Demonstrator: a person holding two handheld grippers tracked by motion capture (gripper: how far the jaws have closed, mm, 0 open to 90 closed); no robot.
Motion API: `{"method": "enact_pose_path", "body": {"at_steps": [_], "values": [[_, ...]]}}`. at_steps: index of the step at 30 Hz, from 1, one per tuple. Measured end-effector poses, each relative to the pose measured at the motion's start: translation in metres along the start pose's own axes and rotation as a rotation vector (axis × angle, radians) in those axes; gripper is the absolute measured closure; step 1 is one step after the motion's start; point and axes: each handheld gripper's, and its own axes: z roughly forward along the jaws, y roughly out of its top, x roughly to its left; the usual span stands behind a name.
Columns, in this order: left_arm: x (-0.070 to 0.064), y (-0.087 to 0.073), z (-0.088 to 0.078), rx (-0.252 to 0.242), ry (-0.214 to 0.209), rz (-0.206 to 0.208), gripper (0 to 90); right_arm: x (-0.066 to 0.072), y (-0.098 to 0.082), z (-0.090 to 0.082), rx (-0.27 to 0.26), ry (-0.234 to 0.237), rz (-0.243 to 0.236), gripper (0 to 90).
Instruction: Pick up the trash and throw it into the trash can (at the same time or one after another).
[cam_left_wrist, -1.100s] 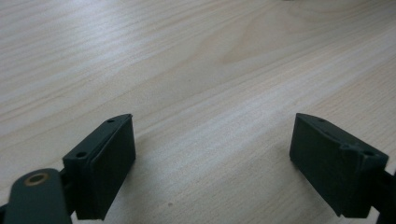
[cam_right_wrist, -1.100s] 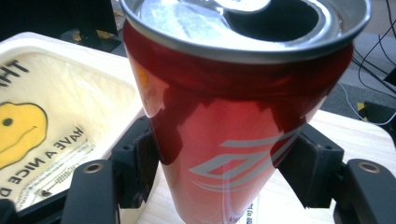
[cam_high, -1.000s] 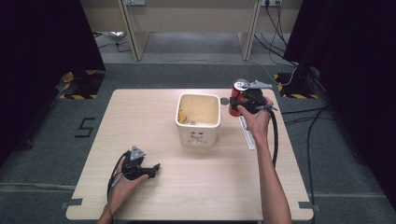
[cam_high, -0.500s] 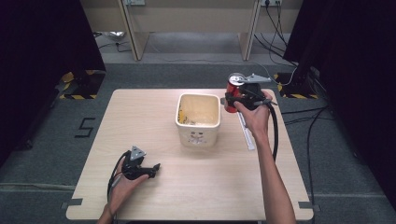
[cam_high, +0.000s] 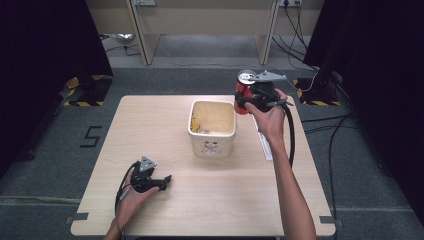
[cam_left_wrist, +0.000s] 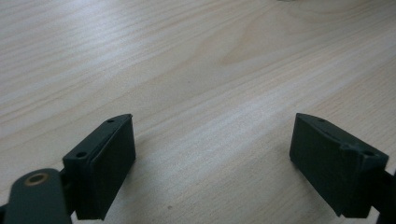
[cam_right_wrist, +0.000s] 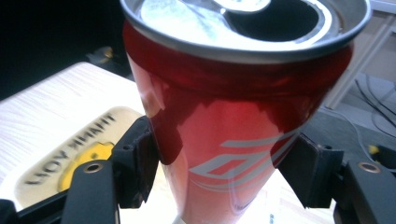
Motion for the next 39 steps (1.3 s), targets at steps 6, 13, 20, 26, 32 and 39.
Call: {"method": "enact_pose_path", "body": {"at_steps": [6,13,20,26,32,39], "values": [[0.0,0.0,0.0,0.0,0.0,0.0,13.4,0.011,0.007,0.001,-0.008,0.036,-0.016,34.1],[0.0,0.0,0.0,0.002,0.001,0.006,13.5,0.029,0.012,0.01,-0.003,0.1,-0.025,34.0],[0.0,0.0,0.0,0.002,0.0,0.006,13.4,0.046,0.007,0.032,0.036,0.147,-0.041,34.0],[0.0,0.0,0.0,0.001,0.0,0.005,13.4,0.056,0.0,0.048,0.069,0.168,-0.042,34.1],[0.0,0.0,0.0,0.003,-0.001,0.008,13.4,0.068,-0.006,0.059,0.103,0.18,-0.062,34.0],[0.0,0.0,0.0,0.003,-0.001,0.008,13.5,0.073,-0.016,0.073,0.138,0.205,-0.056,34.0]]}}
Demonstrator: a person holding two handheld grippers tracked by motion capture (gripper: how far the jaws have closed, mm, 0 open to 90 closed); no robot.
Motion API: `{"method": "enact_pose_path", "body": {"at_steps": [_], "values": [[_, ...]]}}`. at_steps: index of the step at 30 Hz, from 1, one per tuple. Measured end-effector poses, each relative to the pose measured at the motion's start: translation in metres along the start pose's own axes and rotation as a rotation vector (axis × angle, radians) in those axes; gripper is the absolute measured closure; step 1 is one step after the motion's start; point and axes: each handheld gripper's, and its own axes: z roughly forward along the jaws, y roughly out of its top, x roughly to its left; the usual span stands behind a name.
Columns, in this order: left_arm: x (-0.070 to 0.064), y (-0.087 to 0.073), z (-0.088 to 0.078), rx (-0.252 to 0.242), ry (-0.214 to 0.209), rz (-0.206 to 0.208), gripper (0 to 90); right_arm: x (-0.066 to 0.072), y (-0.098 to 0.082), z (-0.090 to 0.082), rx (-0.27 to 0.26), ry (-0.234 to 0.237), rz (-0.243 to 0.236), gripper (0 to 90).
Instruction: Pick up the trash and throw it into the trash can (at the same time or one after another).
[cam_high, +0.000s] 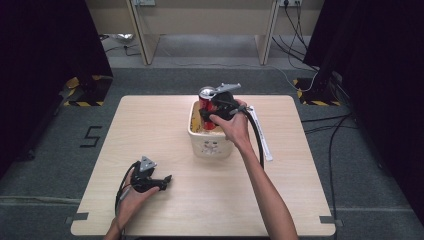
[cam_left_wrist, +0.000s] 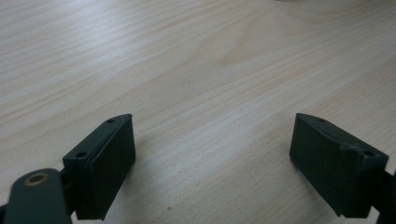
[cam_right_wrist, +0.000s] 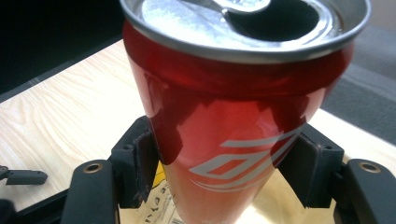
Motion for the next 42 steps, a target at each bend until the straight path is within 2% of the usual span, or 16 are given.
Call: {"method": "enact_pose_path", "body": {"at_steps": [15,17,21,24,37,42], "values": [[0.0,0.0,0.0,0.002,-0.003,-0.002,13.5,0.007,-0.011,0.019,0.069,0.01,-0.002,34.0],[0.0,0.0,0.0,0.0,-0.003,-0.003,13.4,0.007,-0.012,0.021,0.072,0.009,-0.016,34.0],[0.0,0.0,0.0,0.001,-0.003,-0.003,13.5,0.008,-0.015,0.024,0.09,0.007,-0.015,33.9],[0.0,0.0,0.0,0.001,-0.003,-0.003,13.5,0.009,-0.017,0.027,0.113,-0.003,-0.036,33.9],[0.0,0.0,0.0,0.003,-0.005,-0.003,13.5,0.009,-0.027,0.032,0.137,0.023,-0.02,33.4],[0.0,0.001,0.0,0.002,-0.004,-0.002,13.5,0.01,-0.026,0.031,0.135,0.028,-0.016,26.3]]}}
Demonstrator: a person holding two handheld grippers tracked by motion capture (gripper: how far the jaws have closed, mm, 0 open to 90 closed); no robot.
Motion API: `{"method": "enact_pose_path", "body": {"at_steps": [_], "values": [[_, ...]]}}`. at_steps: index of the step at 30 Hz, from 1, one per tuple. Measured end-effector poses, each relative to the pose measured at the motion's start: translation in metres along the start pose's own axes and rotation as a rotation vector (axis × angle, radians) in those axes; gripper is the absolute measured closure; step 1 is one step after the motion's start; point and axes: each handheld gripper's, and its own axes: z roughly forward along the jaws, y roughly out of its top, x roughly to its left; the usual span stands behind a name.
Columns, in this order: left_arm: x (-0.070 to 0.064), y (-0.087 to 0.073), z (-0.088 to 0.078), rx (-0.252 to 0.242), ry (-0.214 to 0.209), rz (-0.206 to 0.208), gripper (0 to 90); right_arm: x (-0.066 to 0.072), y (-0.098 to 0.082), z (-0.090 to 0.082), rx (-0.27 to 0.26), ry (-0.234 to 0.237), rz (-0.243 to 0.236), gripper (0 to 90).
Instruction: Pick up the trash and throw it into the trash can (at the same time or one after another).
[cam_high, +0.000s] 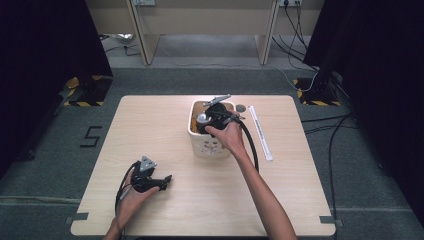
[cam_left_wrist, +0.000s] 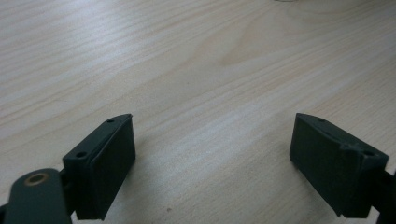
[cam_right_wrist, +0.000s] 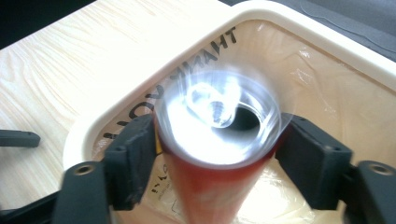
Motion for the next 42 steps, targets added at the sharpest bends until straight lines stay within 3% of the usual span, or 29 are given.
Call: {"method": "enact_pose_path", "body": {"at_steps": [7,10,15,22,42], "values": [[0.0,0.0,0.0,0.003,-0.001,0.004,13.5,-0.003,0.003,-0.02,-0.085,0.009,0.019,22.6],[0.0,0.0,0.0,0.0,0.0,0.0,13.5,-0.009,0.003,-0.033,-0.113,-0.015,0.034,22.4],[0.0,0.0,0.0,-0.002,0.0,-0.003,13.5,-0.023,-0.002,-0.048,-0.124,-0.067,0.05,22.3],[0.0,0.0,0.0,-0.001,0.0,0.0,13.4,-0.034,-0.006,-0.064,-0.159,-0.099,0.071,22.9],[0.0,0.0,0.0,-0.002,0.0,-0.002,13.4,-0.063,-0.021,-0.096,-0.186,-0.181,0.103,25.0]]}}
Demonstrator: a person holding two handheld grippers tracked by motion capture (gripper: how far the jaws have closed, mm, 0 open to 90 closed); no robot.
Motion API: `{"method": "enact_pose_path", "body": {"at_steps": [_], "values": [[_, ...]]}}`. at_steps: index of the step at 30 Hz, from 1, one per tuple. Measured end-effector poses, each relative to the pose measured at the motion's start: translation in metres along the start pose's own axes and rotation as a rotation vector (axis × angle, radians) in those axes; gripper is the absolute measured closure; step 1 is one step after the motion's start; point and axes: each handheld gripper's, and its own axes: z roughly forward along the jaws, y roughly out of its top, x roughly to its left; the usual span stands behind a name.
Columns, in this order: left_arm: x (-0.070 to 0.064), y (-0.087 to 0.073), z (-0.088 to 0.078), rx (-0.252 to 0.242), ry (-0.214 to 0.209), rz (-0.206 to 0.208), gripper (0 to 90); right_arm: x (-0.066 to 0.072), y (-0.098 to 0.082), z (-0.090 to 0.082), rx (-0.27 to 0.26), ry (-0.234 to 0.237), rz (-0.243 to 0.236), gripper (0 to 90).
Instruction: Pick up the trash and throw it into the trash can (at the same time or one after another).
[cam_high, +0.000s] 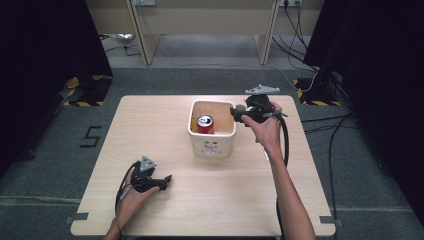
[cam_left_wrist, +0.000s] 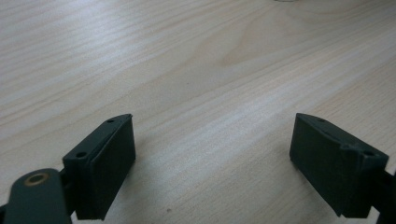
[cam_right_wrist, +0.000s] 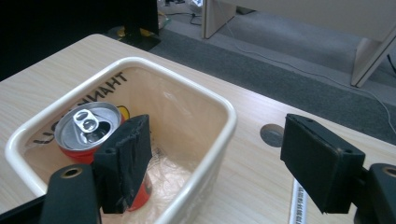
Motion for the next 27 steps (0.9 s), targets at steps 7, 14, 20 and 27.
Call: {"method": "enact_pose_path", "body": {"at_steps": [7,14,20,27], "values": [[0.0,0.0,0.0,0.003,0.0,0.002,13.4,-0.013,-0.006,-0.006,0.005,-0.029,0.022,25.5],[0.0,0.0,0.0,0.0,0.0,0.001,13.4,-0.025,-0.016,-0.005,0.018,-0.061,0.045,26.5],[0.0,0.0,0.0,0.001,0.0,0.001,13.4,-0.034,-0.023,-0.002,0.032,-0.076,0.06,27.3],[0.0,0.0,0.0,0.002,0.0,0.002,13.4,-0.042,-0.032,0.003,0.048,-0.089,0.083,27.3]]}}
